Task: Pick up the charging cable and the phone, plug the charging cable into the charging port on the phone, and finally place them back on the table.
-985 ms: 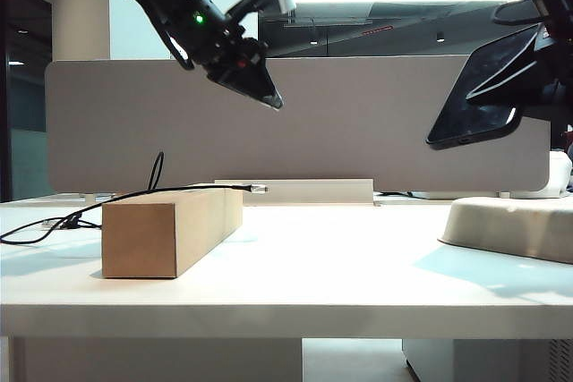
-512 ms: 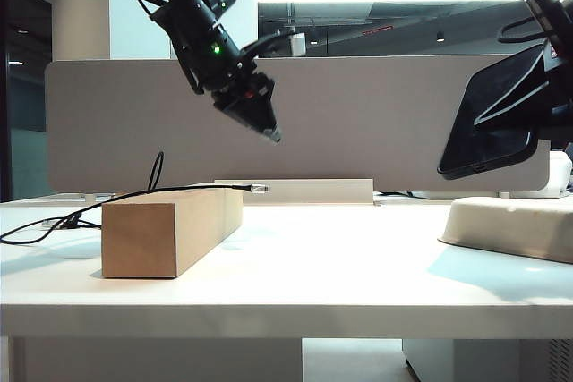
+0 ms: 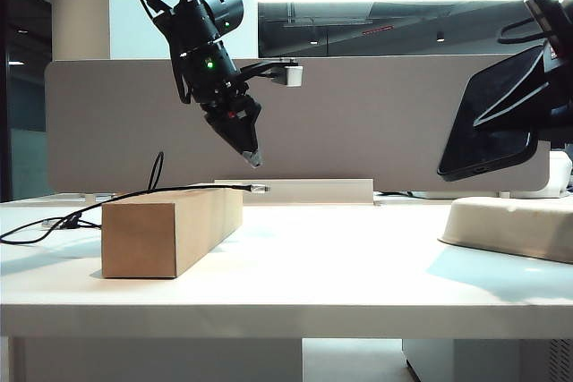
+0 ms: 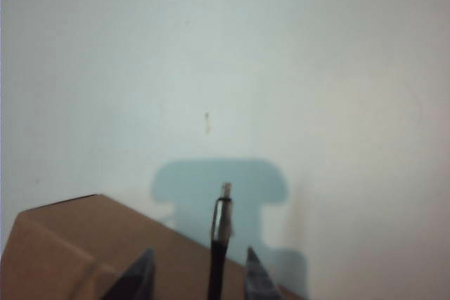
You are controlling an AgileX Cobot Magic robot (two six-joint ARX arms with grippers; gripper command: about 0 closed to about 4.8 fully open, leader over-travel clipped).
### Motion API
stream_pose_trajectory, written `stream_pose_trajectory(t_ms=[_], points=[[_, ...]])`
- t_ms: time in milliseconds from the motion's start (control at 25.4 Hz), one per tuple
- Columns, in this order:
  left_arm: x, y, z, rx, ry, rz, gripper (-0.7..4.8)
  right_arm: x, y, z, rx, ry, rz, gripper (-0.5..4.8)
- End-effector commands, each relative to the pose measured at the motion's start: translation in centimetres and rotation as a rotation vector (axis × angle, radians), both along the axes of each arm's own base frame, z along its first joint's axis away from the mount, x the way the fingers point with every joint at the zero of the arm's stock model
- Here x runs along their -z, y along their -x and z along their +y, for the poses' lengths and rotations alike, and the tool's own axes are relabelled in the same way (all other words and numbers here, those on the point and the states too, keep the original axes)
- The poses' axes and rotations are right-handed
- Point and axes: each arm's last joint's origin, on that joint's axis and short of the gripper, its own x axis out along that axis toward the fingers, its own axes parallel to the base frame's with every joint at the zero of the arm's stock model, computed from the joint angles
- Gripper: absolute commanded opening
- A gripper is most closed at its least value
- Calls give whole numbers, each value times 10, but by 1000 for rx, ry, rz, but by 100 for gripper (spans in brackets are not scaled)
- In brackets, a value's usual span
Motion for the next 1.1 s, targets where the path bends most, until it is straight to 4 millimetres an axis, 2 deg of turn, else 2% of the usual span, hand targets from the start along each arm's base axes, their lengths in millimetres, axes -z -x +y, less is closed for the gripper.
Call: stream_pose_trajectory(t_ms=[39,552,1103], points=[[1,-1,1,-4,-40,-16,157,-6,-1,0,-13,1,-52,-6],[24,-6,-6,-8,-83,22,161,-6,-1,0,-14,1,-52,-6],[30,-12,-9,-11,-72,-12,152,-6,-1,0,-14,3,-54,-6]])
